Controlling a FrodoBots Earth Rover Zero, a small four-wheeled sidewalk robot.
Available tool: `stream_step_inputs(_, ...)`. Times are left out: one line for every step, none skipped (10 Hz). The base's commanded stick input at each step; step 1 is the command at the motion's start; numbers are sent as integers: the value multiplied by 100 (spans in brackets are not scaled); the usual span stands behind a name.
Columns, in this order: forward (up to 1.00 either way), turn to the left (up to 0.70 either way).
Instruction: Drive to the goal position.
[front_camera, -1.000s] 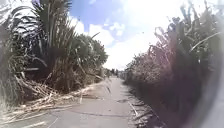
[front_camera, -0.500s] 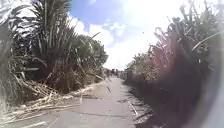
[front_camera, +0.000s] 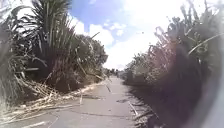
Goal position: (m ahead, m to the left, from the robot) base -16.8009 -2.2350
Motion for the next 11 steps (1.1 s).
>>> stream_step_inputs(3, 0)
stream_step_inputs(1, 0)
stream_step_inputs(0, 0)
stream_step_inputs(0, 0)
stream_step_inputs(0, 0)
stream_step_inputs(0, 0)
stream_step_inputs(0, 0)
stream_step_inputs(0, 0)
stream_step_inputs(0, 0)
stream_step_inputs(0, 0)
stream_step_inputs(5, -3)
